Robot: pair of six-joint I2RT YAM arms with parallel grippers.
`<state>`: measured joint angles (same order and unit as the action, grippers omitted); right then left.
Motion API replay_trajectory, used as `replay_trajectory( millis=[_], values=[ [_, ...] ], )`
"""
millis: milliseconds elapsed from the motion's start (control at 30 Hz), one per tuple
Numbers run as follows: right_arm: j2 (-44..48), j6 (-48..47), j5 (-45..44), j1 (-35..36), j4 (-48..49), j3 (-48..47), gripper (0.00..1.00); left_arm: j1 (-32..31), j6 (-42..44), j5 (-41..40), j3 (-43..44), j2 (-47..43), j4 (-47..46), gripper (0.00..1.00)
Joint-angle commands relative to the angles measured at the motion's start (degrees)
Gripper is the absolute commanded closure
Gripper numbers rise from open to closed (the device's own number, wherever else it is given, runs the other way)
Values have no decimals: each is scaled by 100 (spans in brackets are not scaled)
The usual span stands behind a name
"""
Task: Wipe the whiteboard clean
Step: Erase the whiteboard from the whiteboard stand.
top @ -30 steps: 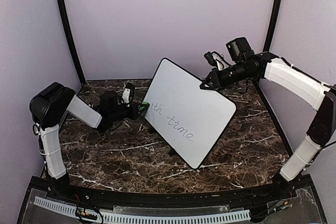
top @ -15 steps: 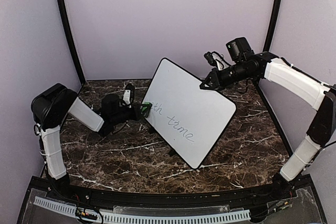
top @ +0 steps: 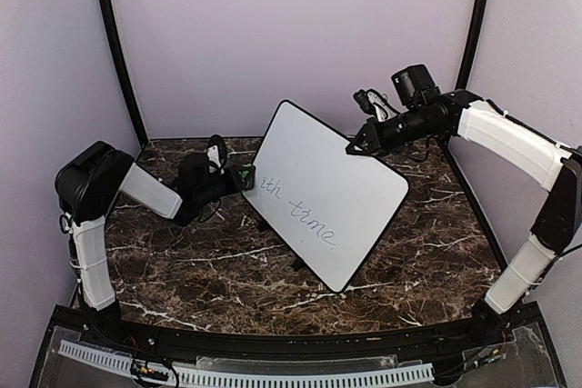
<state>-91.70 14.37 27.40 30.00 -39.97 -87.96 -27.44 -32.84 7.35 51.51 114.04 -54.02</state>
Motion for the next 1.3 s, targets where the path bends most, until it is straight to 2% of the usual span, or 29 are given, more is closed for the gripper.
replay_trajectory(
  millis=[0, 200, 567, 833, 1033, 1267],
  values=[
    [-42, -254, 253, 164, -187, 120, 100, 15, -541, 411, 191, 128, 169, 100],
    [-49, -251, 249, 164, -187, 114, 100, 0, -1043, 892, 1, 268, -14, 100],
    [-93, -251, 264, 164, -187, 104, 100, -232, -1383, 867, -788, 263, -430, 100],
    [-102, -251, 257, 164, -187, 104, 100, -337, -1497, 821, -435, 370, -502, 100],
    [-69, -251, 257, 164, -179, 128, 100, -127, -1558, 747, 49, 408, -281, 100],
    [-45, -251, 266, 170, -173, 148, 100, 19, -1444, 613, 216, 428, -32, 100]
  ],
)
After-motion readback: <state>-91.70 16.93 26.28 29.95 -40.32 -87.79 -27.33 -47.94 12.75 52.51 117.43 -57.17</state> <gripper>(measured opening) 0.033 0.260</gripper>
